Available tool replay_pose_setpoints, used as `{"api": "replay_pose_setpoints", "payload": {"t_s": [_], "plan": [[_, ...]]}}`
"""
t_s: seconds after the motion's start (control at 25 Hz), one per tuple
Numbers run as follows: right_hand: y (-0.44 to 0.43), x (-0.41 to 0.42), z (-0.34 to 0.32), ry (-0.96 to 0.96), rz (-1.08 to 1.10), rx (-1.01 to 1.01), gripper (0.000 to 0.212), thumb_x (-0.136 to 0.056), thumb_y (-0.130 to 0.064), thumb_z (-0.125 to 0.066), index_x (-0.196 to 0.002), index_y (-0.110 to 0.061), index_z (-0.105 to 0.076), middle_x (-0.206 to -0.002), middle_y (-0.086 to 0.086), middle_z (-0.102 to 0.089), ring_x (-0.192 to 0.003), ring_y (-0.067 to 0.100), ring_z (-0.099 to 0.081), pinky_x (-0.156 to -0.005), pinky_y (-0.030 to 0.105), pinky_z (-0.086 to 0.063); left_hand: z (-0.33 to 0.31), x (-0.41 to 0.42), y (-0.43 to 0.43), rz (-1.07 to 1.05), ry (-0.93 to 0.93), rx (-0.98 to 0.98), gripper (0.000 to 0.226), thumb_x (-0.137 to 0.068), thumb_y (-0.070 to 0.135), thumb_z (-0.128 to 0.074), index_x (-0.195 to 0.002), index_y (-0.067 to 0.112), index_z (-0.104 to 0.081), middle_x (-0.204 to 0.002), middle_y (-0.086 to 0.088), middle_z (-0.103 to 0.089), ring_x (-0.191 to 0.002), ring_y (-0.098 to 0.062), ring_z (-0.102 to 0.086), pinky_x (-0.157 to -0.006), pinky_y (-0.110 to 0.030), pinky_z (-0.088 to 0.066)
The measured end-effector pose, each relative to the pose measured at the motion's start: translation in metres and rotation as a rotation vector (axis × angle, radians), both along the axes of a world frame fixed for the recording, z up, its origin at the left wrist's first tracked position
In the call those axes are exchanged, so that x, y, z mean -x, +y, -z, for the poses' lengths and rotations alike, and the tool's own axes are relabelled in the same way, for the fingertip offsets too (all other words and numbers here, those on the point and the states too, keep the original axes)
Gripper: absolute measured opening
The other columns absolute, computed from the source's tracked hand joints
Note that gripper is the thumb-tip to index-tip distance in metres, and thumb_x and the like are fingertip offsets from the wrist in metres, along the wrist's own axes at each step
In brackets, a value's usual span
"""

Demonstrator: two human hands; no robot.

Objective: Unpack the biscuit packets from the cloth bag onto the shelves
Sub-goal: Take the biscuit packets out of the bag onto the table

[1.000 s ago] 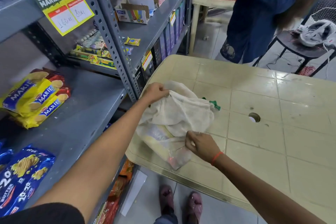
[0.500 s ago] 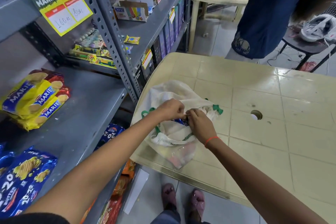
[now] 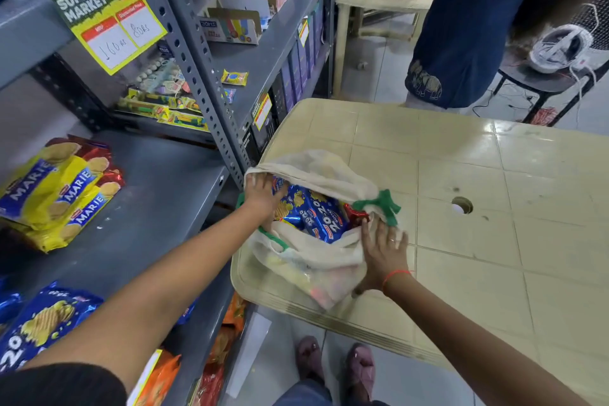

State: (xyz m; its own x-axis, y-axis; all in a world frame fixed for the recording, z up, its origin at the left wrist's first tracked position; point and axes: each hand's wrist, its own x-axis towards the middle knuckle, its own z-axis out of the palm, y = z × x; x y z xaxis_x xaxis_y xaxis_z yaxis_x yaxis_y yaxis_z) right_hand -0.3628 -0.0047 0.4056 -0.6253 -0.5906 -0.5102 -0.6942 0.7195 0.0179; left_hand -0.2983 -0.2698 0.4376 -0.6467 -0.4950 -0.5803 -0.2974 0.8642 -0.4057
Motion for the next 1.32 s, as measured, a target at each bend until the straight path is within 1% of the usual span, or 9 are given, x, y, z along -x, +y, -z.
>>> {"api": "replay_pose_setpoints", "payload": {"t_s": [0.12,0.2,0.28,0.44,0.68,0.88,0.96,1.08,1.32], "plan": [[0.005,-0.006,-0.005,0.021,0.153,0.219,0.121,-0.049,-0.078,-0.056,-0.144,-0.008,-0.027,-0.145,0.023,-0.034,-0.135,0.040,-0.032,-0.110,0.055,-0.026,-0.011,0.012,-0.013,0.018,-0.016,-0.179,0.085,-0.076,0.048,-0.069,-0.146,0.020,-0.031,-0.151,-0.015,-0.036,-0.137,-0.033,-0.038,-0.110,-0.045,-0.036],[-0.010,-0.002,-0.012,0.180,0.141,0.609,0.071,-0.069,-0.065,-0.044,-0.105,-0.008,-0.066,-0.110,0.014,-0.065,-0.107,0.033,-0.057,-0.091,0.038,-0.046,-0.021,0.025,-0.002,0.132,0.144,-0.303,0.058,-0.079,0.032,-0.069,-0.133,0.019,-0.051,-0.137,-0.009,-0.054,-0.120,-0.029,-0.055,-0.094,-0.037,-0.050],[-0.035,0.006,-0.021,0.149,0.117,0.679,0.044,-0.083,-0.039,-0.043,-0.092,-0.004,-0.068,-0.101,0.015,-0.067,-0.099,0.034,-0.060,-0.083,0.034,-0.048,-0.021,0.033,0.007,0.247,0.308,-0.323,0.066,-0.084,0.020,-0.065,-0.144,0.023,-0.036,-0.149,-0.008,-0.040,-0.133,-0.028,-0.043,-0.101,-0.041,-0.046],[-0.052,0.037,-0.008,0.223,0.150,0.457,0.056,-0.091,-0.024,-0.044,-0.140,0.002,-0.034,-0.150,0.025,-0.032,-0.141,0.035,-0.028,-0.114,0.043,-0.028,-0.017,0.051,0.003,0.278,0.407,-0.142,0.095,-0.085,0.002,-0.059,-0.152,0.025,0.004,-0.162,-0.007,-0.004,-0.150,-0.024,-0.004,-0.119,-0.044,-0.016],[-0.056,0.099,-0.023,0.078,0.280,0.433,0.028,-0.089,-0.014,-0.048,-0.110,0.001,-0.059,-0.118,0.021,-0.058,-0.117,0.037,-0.047,-0.085,0.042,-0.047,-0.030,0.079,0.009,0.193,0.515,-0.264,0.054,-0.089,0.015,-0.055,-0.140,0.028,-0.043,-0.147,-0.002,-0.044,-0.135,-0.025,-0.039,-0.100,-0.042,-0.039],[-0.051,0.133,-0.034,0.114,0.606,0.626,0.042,-0.089,-0.024,-0.053,-0.124,-0.001,-0.048,-0.132,0.026,-0.048,-0.122,0.042,-0.045,-0.094,0.045,-0.044,-0.030,0.075,0.006,-0.029,0.519,-0.462,0.089,-0.083,-0.013,-0.046,-0.153,0.024,-0.006,-0.162,-0.002,-0.006,-0.148,-0.021,-0.017,-0.106,-0.035,-0.038],[-0.054,0.124,-0.036,0.275,0.253,0.695,0.047,-0.088,-0.023,-0.055,-0.130,-0.005,-0.044,-0.138,0.023,-0.043,-0.126,0.039,-0.040,-0.099,0.046,-0.043,-0.037,0.078,0.003,-0.183,0.629,-0.534,0.070,-0.089,0.005,-0.053,-0.149,0.024,-0.025,-0.157,-0.007,-0.029,-0.138,-0.029,-0.038,-0.107,-0.037,-0.041],[-0.067,0.082,-0.031,0.012,-0.093,0.615,0.060,-0.088,-0.040,-0.053,-0.136,-0.005,-0.040,-0.144,0.019,-0.038,-0.131,0.034,-0.037,-0.107,0.043,-0.039,-0.030,0.061,0.015,-0.144,0.686,-0.483,0.052,-0.085,0.031,-0.063,-0.135,0.021,-0.050,-0.136,-0.009,-0.057,-0.122,-0.028,-0.056,-0.097,-0.037,-0.048],[-0.061,0.014,0.009,0.065,-0.054,0.386,0.127,-0.052,-0.084,-0.039,-0.149,-0.011,-0.002,-0.156,0.027,0.001,-0.144,0.045,0.002,-0.110,0.066,-0.009,0.016,-0.010,0.001,-0.136,0.214,-0.285,0.145,-0.054,0.073,-0.071,-0.149,0.012,0.021,-0.161,-0.010,0.011,-0.150,-0.024,0.005,-0.121,-0.052,0.000]]}}
